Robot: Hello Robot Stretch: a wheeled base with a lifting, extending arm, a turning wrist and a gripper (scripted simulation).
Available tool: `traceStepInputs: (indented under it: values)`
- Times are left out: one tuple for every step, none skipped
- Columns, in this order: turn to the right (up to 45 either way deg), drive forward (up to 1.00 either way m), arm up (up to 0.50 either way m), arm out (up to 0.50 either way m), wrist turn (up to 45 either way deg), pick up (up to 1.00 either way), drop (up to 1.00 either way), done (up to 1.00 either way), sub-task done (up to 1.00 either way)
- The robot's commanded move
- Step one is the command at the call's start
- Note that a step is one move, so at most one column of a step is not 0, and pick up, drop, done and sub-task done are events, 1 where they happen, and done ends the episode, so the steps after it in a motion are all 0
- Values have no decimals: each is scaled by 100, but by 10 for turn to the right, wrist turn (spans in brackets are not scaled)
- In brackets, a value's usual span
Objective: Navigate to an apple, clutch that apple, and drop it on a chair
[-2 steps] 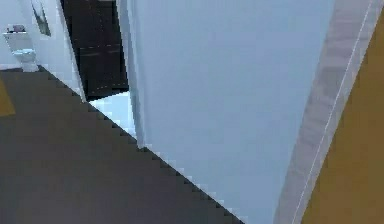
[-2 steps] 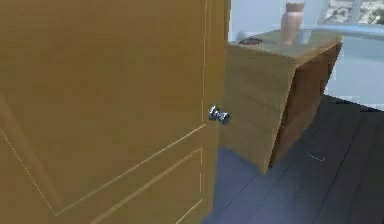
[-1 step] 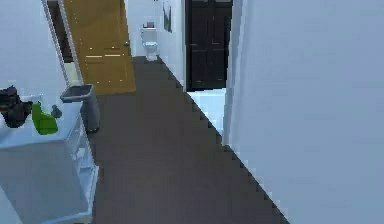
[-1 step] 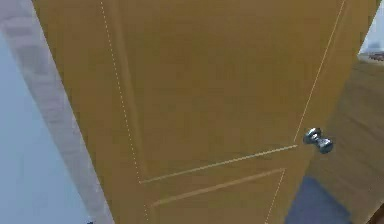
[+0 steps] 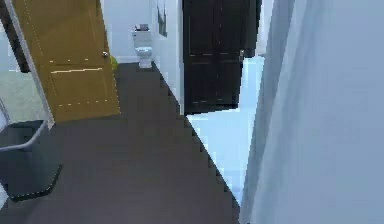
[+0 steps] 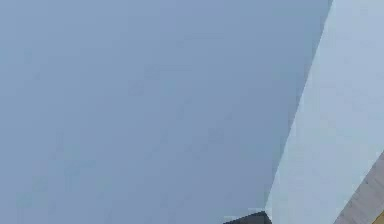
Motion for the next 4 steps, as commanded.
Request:
traceStepInputs:
  values:
    - [0, 100, 0, 0, 0, 0, 0, 0, 0]
    - [-240, 0, 0, 0, 0, 0, 0, 0, 0]
    - [0, 10, 0, 0, 0, 0, 0, 0, 0]
    - [120, 0, 0, 0, 0, 0, 0, 0, 0]
